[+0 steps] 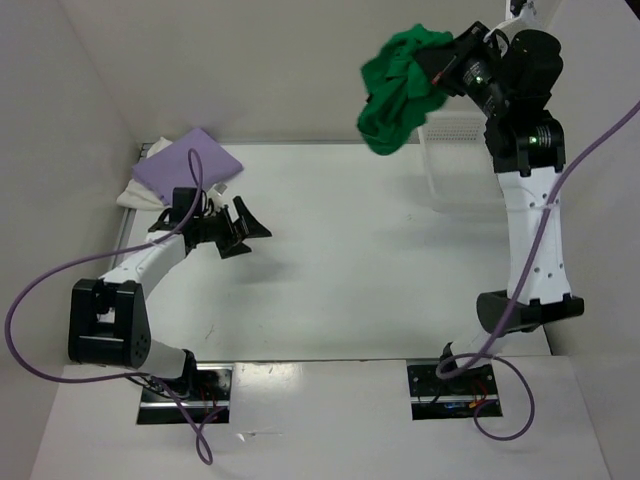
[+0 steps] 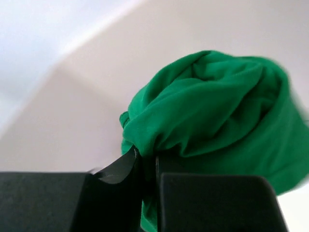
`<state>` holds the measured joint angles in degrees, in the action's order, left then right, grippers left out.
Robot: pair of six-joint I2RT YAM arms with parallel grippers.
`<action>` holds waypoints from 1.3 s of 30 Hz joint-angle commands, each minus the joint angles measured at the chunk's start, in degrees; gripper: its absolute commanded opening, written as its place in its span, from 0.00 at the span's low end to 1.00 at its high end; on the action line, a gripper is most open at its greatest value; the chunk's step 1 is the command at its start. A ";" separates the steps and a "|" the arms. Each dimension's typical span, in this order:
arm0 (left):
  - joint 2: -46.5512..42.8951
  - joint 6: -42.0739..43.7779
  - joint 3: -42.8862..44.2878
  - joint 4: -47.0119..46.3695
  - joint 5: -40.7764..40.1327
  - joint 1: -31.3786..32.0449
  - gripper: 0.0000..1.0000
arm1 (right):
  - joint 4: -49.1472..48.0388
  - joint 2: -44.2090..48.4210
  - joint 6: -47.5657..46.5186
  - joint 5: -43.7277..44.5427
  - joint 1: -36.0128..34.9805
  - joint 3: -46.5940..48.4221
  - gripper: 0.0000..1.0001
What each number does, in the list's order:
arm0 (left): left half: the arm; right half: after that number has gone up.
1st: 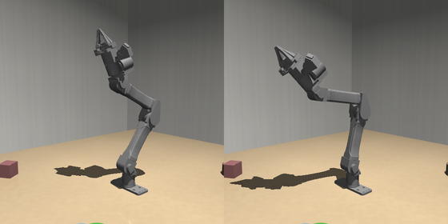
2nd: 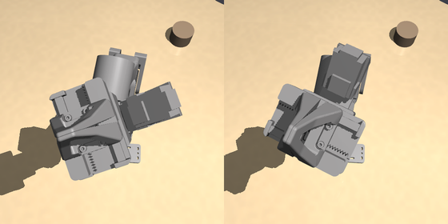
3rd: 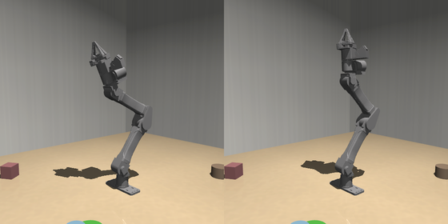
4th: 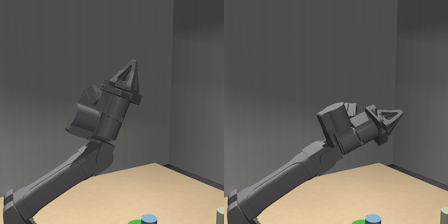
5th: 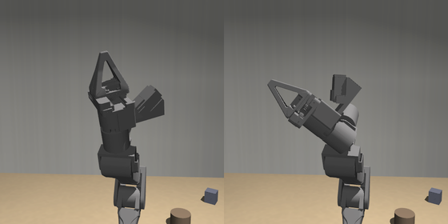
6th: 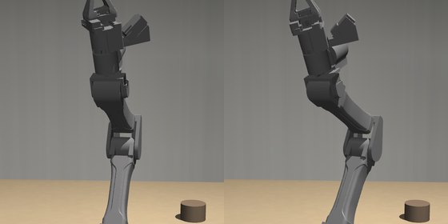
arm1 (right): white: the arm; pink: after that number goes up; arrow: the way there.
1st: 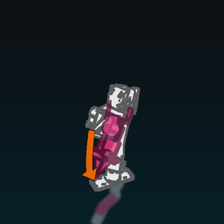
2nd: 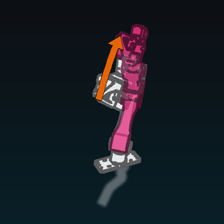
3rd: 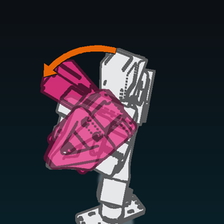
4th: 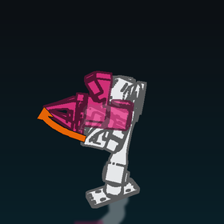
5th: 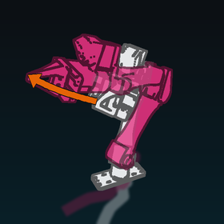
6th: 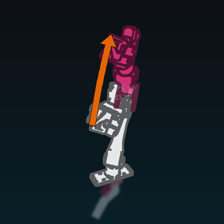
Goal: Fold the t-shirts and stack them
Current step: Grab crumpled tshirt from bin with the right arm, then move the tshirt to the center of the board
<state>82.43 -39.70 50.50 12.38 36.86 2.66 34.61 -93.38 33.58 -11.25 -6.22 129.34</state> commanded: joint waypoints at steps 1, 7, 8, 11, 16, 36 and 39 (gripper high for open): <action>-2.27 -1.69 2.14 -1.92 0.15 -0.63 0.97 | -8.59 3.02 7.54 -15.35 -2.91 0.40 0.05; -7.10 -3.10 2.67 -0.17 -1.53 -6.60 0.20 | -19.47 9.60 15.71 -17.58 -9.87 -23.51 0.07; -7.11 -3.10 2.67 0.44 -1.53 -7.83 0.02 | -21.06 10.32 15.72 -16.89 -9.87 -28.30 0.15; -8.61 -2.49 2.15 -0.43 -2.14 -8.37 0.00 | -19.86 7.62 12.23 -15.65 -9.87 -41.34 0.50; -9.31 1.98 3.55 1.59 -6.01 -7.76 0.75 | -9.65 0.66 2.02 -7.83 -9.87 -49.35 0.70; -5.62 -0.89 -2.86 1.23 -24.98 16.59 0.72 | -8.94 11.40 10.80 5.71 -36.30 -76.96 0.37; -2.12 -2.83 -2.86 1.24 -28.67 16.59 0.61 | -9.74 7.71 11.94 7.80 -41.50 -76.35 0.47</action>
<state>77.49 -40.64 46.50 14.76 14.33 19.31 26.57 -82.43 43.81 -5.37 -44.03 52.69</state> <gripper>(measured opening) 0.634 0.453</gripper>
